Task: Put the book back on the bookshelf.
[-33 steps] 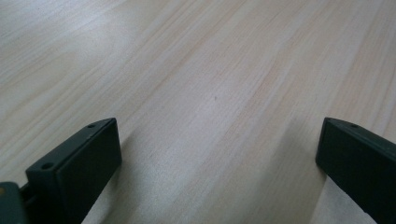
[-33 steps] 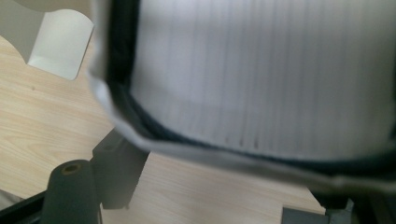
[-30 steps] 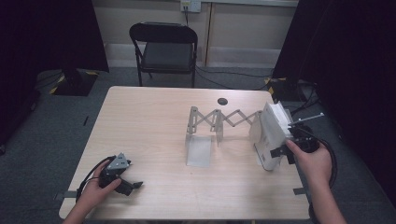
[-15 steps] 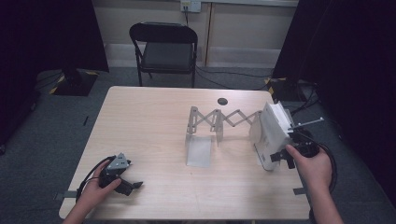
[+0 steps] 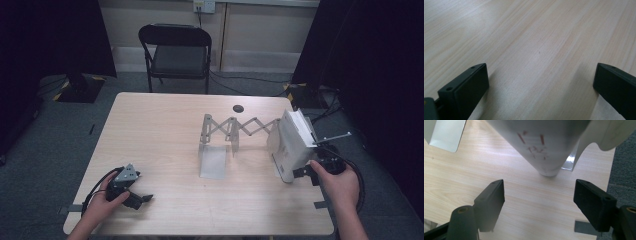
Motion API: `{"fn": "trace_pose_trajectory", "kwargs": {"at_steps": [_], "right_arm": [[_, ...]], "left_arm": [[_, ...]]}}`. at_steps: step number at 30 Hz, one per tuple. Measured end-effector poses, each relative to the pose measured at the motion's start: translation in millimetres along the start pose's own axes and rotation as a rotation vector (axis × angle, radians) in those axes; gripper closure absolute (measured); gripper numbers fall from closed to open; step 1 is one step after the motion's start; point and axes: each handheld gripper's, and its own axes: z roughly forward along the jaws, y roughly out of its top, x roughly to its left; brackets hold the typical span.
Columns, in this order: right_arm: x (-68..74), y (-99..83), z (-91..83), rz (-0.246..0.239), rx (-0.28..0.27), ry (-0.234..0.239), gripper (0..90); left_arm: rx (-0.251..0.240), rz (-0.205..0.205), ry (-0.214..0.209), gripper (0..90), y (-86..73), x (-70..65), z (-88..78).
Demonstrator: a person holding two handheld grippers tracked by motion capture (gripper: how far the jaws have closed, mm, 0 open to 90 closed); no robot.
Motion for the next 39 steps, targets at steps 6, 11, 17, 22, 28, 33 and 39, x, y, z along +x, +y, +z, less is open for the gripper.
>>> {"fn": "trace_pose_trajectory", "kwargs": {"at_steps": [6, 11, 17, 22, 28, 33, 39], "right_arm": [[0.9, -4.4, -4.3, -0.008, -0.009, -0.002, 24.4], [5.2, -7.6, -9.6, -0.019, -0.013, -0.009, 24.4], [12.8, -11.7, -8.4, -0.046, -0.012, -0.001, 24.5], [21.2, -12.5, -3.5, -0.072, -0.007, 0.009, 24.3], [31.1, -11.6, 2.6, -0.103, -0.003, 0.030, 24.0], [38.8, -10.8, 8.0, -0.125, -0.012, 0.049, 23.9], [49.3, -9.8, 11.6, -0.154, -0.018, 0.064, 23.8]], "left_arm": [[-0.001, -0.001, 0.000, 0.0, 0.0, -0.1, 0.0], [0.000, 0.000, 0.000, 0.0, 0.0, 0.0, 0.0], [0.000, -0.001, 0.000, 0.0, 0.0, 0.0, 0.0], [0.000, 0.000, 0.000, 0.0, 0.0, 0.0, 0.0], [0.000, -0.001, 0.000, 0.0, 0.0, 0.0, 0.0], [0.000, -0.001, 0.000, 0.0, 0.0, 0.0, 0.0], [0.000, 0.000, 0.000, 0.0, 0.0, 0.0, 0.0]]}}
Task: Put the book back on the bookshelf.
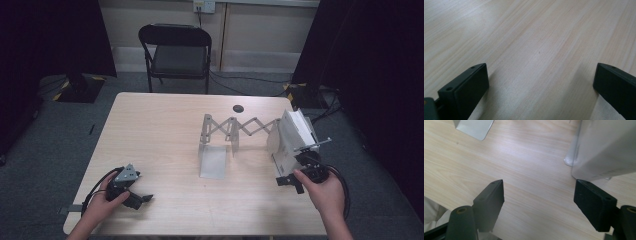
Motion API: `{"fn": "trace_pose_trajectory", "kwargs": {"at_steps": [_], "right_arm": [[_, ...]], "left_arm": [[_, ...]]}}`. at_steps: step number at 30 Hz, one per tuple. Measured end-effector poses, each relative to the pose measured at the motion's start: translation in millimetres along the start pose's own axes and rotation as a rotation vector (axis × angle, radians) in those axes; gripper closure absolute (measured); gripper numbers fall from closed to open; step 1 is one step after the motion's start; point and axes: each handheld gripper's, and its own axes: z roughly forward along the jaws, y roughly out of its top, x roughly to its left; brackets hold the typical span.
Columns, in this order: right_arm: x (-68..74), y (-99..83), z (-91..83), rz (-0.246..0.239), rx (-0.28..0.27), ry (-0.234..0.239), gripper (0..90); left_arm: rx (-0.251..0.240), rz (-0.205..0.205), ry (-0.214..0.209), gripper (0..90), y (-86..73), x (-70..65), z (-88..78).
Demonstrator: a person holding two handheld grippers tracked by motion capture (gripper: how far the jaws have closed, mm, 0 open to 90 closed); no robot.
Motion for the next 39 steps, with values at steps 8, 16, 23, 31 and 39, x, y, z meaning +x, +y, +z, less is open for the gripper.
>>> {"fn": "trace_pose_trajectory", "kwargs": {"at_steps": [8, 16, 23, 31, 39], "right_arm": [[10.5, 3.1, 7.3, -0.038, 0.008, 0.020, 23.8], [19.7, 5.9, 16.6, -0.071, 0.009, 0.033, 23.8], [27.9, 10.3, 22.2, -0.092, 0.004, 0.050, 23.6], [38.3, 14.6, 34.4, -0.120, 0.010, 0.063, 23.4], [47.1, 18.9, 43.3, -0.147, -0.002, 0.081, 21.8]], "left_arm": [[0.000, 0.000, 0.000, 0.0, 0.0, 0.0, 0.0], [0.000, 0.000, 0.000, 0.0, 0.0, 0.0, 0.0], [-0.001, -0.001, 0.000, 0.0, 0.0, -0.1, 0.1], [0.000, 0.000, 0.000, 0.0, 0.0, 0.0, 0.0], [-0.001, -0.001, 0.000, 0.0, 0.0, 0.0, 0.0]]}}
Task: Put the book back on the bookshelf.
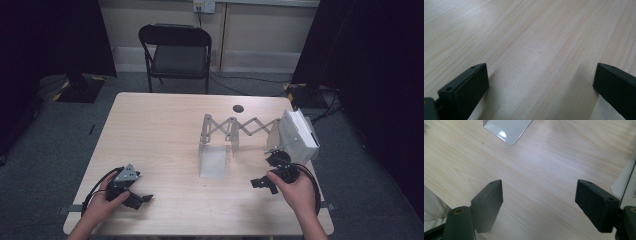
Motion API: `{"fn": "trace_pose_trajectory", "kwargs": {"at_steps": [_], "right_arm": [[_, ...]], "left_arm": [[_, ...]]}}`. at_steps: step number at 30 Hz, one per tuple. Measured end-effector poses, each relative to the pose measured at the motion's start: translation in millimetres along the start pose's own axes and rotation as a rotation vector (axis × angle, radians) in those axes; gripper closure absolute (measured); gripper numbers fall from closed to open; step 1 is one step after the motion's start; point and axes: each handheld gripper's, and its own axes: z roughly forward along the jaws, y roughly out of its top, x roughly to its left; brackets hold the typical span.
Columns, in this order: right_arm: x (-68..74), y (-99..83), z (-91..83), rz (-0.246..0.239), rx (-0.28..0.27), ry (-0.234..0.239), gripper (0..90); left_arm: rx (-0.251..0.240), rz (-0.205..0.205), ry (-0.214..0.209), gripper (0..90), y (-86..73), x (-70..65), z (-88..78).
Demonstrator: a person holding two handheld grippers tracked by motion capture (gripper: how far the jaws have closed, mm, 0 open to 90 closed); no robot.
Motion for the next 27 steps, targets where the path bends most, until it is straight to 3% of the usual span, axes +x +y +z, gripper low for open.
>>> {"fn": "trace_pose_trajectory", "kwargs": {"at_steps": [27], "right_arm": [[18.8, 12.8, 26.0, -0.049, -0.021, 0.053, 21.4]], "left_arm": [[0.000, 0.000, 0.000, 0.0, 0.0, 0.0, 0.0]]}}
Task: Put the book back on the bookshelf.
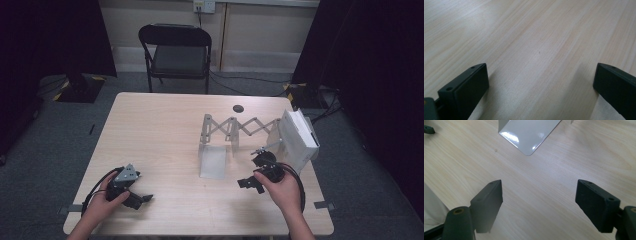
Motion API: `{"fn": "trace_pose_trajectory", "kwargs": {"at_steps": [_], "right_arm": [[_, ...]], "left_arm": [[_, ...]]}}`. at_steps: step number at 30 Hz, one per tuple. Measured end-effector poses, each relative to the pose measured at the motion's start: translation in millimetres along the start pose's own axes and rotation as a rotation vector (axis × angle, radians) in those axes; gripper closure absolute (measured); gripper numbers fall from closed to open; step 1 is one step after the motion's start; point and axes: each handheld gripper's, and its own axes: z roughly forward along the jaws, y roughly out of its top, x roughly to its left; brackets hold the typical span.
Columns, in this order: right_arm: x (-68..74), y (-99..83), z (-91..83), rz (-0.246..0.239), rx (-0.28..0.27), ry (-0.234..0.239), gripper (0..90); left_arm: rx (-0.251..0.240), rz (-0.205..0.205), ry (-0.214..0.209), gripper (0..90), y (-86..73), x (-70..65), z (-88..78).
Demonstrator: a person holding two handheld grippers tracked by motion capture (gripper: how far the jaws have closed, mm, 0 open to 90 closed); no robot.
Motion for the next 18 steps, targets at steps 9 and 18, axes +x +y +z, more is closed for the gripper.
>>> {"fn": "trace_pose_trajectory", "kwargs": {"at_steps": [9, 18], "right_arm": [[3.0, 1.7, 8.7, -0.015, -0.005, 0.008, 21.5], [7.0, 4.0, 15.8, -0.026, -0.005, 0.017, 21.3]], "left_arm": [[0.000, 0.001, 0.000, 0.0, 0.0, 0.0, 0.0], [0.000, 0.001, 0.000, 0.0, 0.0, 0.0, 0.0]]}}
